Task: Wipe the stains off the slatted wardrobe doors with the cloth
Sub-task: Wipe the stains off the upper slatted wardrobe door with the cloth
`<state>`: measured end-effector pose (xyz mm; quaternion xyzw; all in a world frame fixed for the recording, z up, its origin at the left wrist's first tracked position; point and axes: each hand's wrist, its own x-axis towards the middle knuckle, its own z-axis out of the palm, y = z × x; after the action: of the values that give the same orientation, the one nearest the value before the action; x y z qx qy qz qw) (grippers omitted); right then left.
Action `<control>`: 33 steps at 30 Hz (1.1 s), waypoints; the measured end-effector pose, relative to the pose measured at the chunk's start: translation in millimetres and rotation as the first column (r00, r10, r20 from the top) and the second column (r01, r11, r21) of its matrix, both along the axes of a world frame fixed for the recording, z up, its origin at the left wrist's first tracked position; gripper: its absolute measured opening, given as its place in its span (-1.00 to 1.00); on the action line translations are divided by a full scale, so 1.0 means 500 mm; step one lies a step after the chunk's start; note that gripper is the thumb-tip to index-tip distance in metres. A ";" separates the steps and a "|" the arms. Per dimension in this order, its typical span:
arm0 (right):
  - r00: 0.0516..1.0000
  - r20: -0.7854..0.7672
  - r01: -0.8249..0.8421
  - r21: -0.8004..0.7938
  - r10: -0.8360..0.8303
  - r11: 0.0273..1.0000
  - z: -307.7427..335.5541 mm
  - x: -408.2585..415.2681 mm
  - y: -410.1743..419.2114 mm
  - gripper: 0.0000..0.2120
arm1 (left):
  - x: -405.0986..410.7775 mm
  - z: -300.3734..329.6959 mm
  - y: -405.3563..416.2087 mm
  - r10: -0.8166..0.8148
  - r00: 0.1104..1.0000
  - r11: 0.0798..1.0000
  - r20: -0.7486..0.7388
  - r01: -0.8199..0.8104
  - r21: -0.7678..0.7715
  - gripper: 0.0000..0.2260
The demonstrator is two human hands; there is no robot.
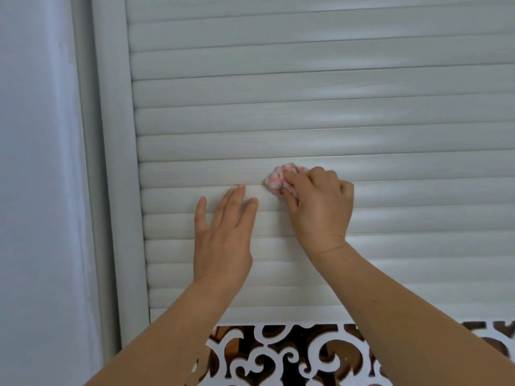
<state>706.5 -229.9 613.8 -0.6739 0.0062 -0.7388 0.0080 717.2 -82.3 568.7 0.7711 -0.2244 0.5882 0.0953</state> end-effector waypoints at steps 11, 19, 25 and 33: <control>0.999 -0.043 -0.034 -0.237 0.025 0.971 0.009 0.036 0.082 -0.85 | 0.003 -0.036 0.059 0.005 0.998 0.996 -0.059 -0.010 -0.085 -0.41; 0.993 -0.035 -0.115 -0.070 0.113 0.991 -0.002 0.013 0.014 -0.81 | 0.009 -0.057 0.081 -0.016 0.996 0.999 -0.086 0.012 -0.049 -0.38; 0.987 -0.053 -0.157 -0.170 0.150 0.973 0.006 0.048 0.104 -0.84 | 0.004 -0.074 0.105 -0.023 0.993 0.997 -0.113 0.015 -0.078 -0.45; 0.981 -0.133 -0.180 -0.353 0.141 0.918 -0.040 0.076 0.181 -0.73 | -0.005 -0.104 0.123 0.011 0.987 0.996 -0.163 -0.026 -0.087 -0.51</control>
<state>744.3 -139.3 593.7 -0.6998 -0.1853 -0.6876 -0.0563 714.9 -20.9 516.9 0.8136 -0.1823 0.5335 0.1419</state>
